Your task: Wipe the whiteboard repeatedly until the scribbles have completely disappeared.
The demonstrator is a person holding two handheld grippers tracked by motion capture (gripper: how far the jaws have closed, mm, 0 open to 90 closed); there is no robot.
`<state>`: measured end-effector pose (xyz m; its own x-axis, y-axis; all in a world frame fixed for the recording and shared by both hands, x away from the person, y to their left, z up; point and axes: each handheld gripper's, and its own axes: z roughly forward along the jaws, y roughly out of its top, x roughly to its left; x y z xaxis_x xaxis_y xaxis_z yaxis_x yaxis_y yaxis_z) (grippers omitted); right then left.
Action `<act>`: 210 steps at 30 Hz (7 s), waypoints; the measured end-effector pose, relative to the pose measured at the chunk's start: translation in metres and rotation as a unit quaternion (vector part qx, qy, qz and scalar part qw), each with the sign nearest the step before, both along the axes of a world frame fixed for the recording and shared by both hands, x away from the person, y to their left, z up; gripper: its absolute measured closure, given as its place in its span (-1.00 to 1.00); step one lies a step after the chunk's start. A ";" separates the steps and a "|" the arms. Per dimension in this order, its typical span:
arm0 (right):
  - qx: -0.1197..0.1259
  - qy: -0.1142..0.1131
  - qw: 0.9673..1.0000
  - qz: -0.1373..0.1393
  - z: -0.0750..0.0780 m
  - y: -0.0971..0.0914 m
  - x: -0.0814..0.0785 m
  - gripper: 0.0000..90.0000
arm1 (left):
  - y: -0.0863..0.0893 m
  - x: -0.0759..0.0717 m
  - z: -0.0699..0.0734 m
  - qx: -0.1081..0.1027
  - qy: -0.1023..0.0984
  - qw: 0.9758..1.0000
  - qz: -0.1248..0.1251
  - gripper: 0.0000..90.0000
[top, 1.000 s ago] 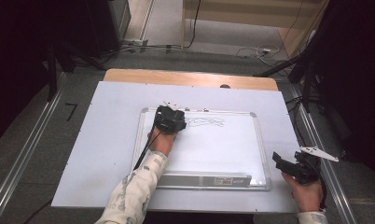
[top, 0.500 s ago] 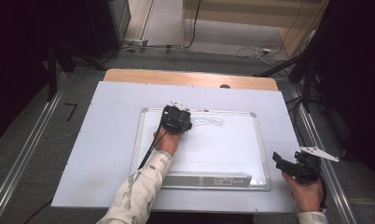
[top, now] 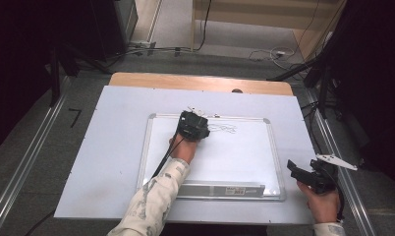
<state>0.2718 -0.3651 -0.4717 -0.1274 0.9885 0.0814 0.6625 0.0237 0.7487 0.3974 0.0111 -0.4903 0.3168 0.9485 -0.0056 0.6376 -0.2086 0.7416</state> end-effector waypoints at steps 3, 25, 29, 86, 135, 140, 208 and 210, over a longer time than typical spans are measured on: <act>0.001 0.000 1.000 0.000 0.000 0.000 0.000 -0.73 | -0.003 0.001 0.000 0.001 0.001 1.000 -0.004 -0.08; 0.004 0.002 1.000 0.000 0.000 -0.001 0.000 -0.73 | -0.030 0.005 0.000 0.004 0.003 1.000 -0.023 -0.08; 0.005 0.001 1.000 0.000 0.000 -0.001 0.000 -0.73 | -0.035 0.005 0.000 0.005 0.003 1.000 -0.027 -0.08; 0.010 0.004 1.000 0.001 0.000 -0.002 0.001 -0.73 | -0.101 0.015 0.001 0.010 0.005 0.997 -0.074 -0.09; 0.002 0.009 1.000 0.002 -0.002 -0.003 0.000 -0.72 | -0.064 0.012 0.000 0.010 0.014 0.998 -0.056 -0.09; 0.002 0.012 1.000 0.001 -0.002 -0.003 0.000 -0.72 | -0.058 0.011 0.000 0.012 0.014 0.999 -0.051 -0.09; 0.001 0.013 1.000 0.000 -0.002 -0.003 0.001 -0.71 | -0.059 0.012 -0.001 0.018 0.015 0.998 -0.065 -0.09; 0.001 0.013 1.000 0.000 -0.002 -0.003 0.001 -0.71 | -0.051 0.011 -0.001 0.017 0.014 0.998 -0.060 -0.09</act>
<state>0.2725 -0.3678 -0.4740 -0.1250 0.9883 0.0870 0.6819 0.0219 0.7311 0.4084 -0.0401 -0.4912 0.4275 0.9039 0.0146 0.6276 -0.3084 0.7148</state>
